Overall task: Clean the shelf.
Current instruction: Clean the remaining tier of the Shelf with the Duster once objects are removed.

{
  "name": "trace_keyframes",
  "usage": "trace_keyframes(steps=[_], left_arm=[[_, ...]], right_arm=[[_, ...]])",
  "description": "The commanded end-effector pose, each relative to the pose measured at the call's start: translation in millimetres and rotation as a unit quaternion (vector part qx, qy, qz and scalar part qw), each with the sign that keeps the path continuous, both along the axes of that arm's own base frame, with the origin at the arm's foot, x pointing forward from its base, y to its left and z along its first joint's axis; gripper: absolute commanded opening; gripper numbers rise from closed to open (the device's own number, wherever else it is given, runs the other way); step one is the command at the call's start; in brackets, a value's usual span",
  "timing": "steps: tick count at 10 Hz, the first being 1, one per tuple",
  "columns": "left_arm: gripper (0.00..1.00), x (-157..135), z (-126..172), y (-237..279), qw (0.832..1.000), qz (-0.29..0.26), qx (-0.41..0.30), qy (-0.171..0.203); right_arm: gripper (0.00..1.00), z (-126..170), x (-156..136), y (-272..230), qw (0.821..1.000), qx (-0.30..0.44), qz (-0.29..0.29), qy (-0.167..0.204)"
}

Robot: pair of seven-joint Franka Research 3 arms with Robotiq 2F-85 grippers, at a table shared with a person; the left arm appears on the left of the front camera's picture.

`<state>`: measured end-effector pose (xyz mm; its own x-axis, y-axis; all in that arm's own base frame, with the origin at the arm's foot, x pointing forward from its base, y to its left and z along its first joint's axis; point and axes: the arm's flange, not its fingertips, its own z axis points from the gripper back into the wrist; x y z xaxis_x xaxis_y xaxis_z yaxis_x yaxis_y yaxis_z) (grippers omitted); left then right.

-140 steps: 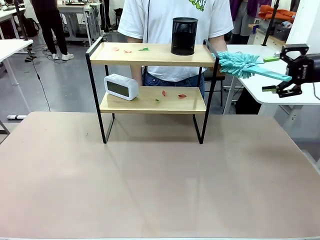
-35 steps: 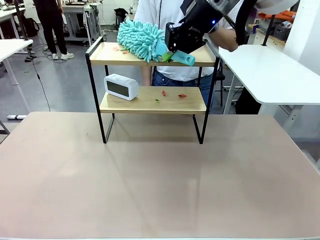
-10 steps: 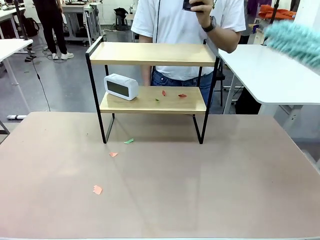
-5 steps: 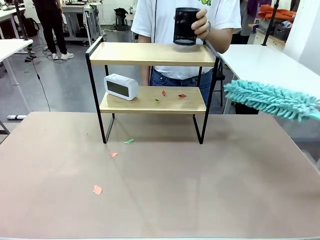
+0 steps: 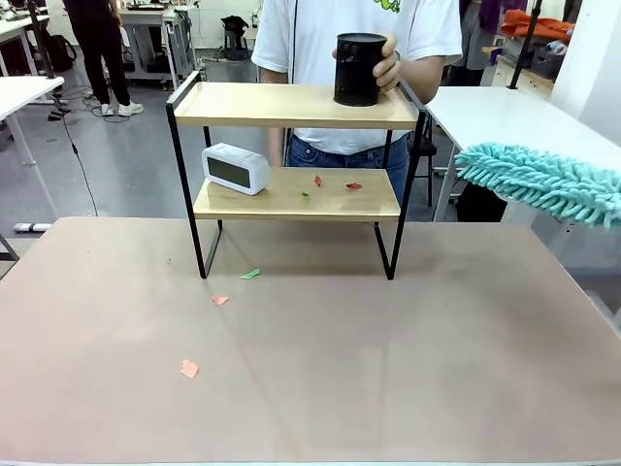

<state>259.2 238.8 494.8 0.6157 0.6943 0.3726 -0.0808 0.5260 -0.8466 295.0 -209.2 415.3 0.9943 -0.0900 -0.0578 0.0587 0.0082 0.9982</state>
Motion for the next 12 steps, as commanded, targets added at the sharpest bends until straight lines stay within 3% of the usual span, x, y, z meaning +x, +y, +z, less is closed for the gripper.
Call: trace_keyframes(steps=[1,12], left_arm=[[1.00,0.9,-1.9,0.0,1.000,-0.005,-0.001,-0.015],[1.00,0.9,-1.9,0.0,1.000,-0.005,-0.001,-0.015]], right_arm=[[0.00,2.0,-1.8,1.8,1.000,0.004,0.007,-0.013],[0.00,2.0,-1.8,1.8,1.000,0.004,0.007,-0.013]])
